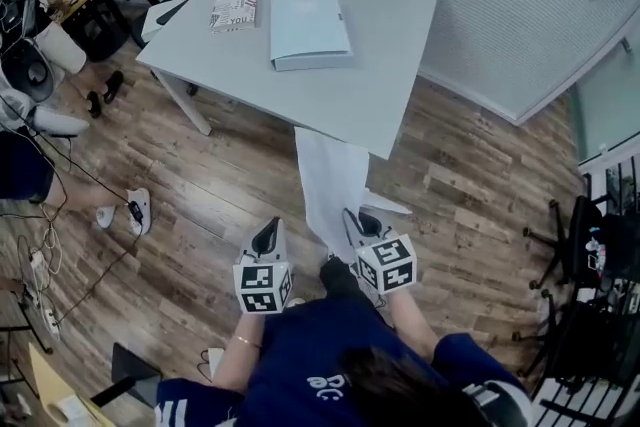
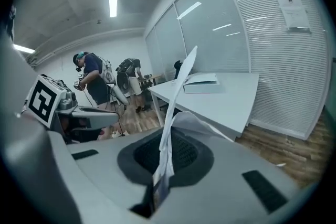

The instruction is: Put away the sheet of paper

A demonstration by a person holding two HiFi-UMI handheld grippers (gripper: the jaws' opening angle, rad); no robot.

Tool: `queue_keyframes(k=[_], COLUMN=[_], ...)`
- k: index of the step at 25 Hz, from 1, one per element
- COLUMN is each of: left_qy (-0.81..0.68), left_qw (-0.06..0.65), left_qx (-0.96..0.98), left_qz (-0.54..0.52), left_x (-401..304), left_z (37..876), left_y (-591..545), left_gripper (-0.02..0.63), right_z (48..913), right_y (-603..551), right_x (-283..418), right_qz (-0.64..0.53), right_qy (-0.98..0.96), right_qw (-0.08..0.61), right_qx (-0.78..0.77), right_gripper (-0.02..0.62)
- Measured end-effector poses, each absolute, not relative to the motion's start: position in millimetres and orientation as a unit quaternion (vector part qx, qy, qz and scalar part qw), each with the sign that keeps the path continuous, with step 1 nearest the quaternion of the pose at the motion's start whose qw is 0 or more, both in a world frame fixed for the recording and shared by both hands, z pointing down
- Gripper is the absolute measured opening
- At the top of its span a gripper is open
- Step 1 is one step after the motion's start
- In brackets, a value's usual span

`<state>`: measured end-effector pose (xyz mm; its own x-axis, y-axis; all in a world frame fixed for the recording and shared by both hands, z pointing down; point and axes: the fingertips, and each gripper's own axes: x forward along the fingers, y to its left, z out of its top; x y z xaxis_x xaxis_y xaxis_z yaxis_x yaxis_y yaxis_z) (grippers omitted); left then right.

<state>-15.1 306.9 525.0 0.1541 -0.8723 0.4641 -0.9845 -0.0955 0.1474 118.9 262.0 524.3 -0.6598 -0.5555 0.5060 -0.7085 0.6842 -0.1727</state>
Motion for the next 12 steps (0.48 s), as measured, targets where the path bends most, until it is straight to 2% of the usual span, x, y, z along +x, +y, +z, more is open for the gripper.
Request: queue_keyframes(k=[4, 12], left_qy=[-0.640, -0.643], left_qw=[0.217, 0.212], left_qx=[0.726, 0.727], left_qz=[0.128, 0.115], left_x=[-4, 26], left_z=[521, 517], left_y=[266, 189], left_gripper=[0.005, 0.005], right_z=[509, 490], right_y=[216, 144], right_x=[127, 143], right_qz=[0.148, 0.151], right_qy=[-0.894, -0.909], right_qw=[0.229, 0.201], right_qx=[0.355, 0.332], right_gripper=[0.009, 0.009])
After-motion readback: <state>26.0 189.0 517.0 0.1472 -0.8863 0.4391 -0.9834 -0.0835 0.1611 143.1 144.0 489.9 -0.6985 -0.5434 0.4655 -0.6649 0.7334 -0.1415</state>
